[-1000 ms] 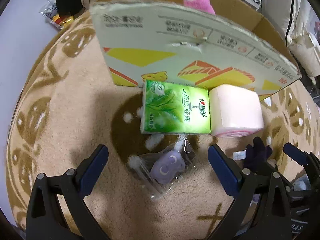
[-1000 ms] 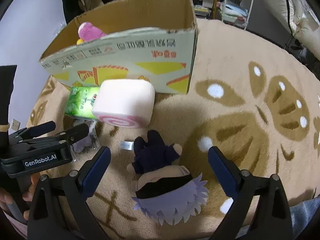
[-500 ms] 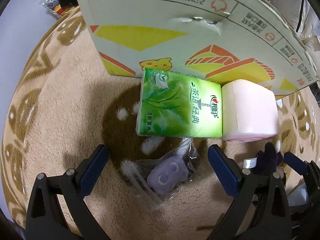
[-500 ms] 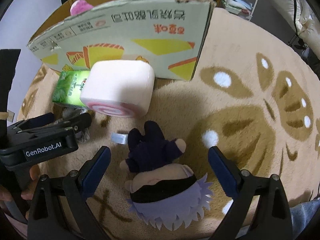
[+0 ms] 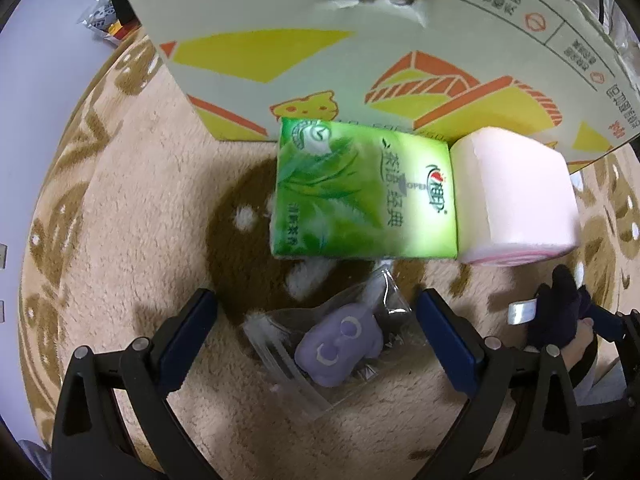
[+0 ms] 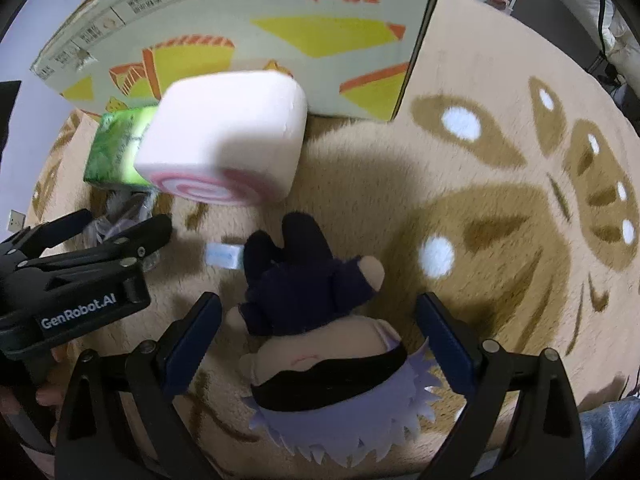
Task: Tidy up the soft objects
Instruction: 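Grasp the clear bag with the left tool while the right tool grasps the white-haired plush doll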
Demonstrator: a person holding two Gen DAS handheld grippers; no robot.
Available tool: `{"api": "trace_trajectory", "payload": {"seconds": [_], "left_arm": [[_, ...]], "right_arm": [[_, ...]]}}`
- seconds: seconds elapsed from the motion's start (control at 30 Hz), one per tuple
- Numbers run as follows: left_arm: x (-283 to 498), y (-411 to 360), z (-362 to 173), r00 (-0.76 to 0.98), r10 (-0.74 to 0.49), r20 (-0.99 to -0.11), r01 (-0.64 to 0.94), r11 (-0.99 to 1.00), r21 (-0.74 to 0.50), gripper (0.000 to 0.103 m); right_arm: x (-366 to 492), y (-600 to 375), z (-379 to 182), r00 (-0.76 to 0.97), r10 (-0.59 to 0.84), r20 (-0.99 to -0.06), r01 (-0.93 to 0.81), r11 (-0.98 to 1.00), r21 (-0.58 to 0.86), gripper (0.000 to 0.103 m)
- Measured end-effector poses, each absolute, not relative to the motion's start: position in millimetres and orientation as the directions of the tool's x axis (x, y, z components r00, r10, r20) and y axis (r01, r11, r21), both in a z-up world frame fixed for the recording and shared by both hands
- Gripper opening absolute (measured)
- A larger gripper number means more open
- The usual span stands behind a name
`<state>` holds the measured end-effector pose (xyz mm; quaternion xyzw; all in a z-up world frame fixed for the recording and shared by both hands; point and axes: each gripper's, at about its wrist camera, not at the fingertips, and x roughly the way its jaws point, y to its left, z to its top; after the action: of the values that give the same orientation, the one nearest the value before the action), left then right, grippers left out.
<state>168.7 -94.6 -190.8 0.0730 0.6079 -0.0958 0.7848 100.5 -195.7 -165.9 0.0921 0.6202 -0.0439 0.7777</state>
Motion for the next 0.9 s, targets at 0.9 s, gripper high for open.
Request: {"api": "trace_trajectory", "payload": {"seconds": [0.9], "left_arm": [[138.5,-47.4,-183.7,0.218,-0.057,-0.974,0.224,0.975,-0.007,0.074]], "right_arm": [[83.6,-193.6,-183.9,0.217,0.048,-0.975,0.15,0.985,0.082,0.082]]}}
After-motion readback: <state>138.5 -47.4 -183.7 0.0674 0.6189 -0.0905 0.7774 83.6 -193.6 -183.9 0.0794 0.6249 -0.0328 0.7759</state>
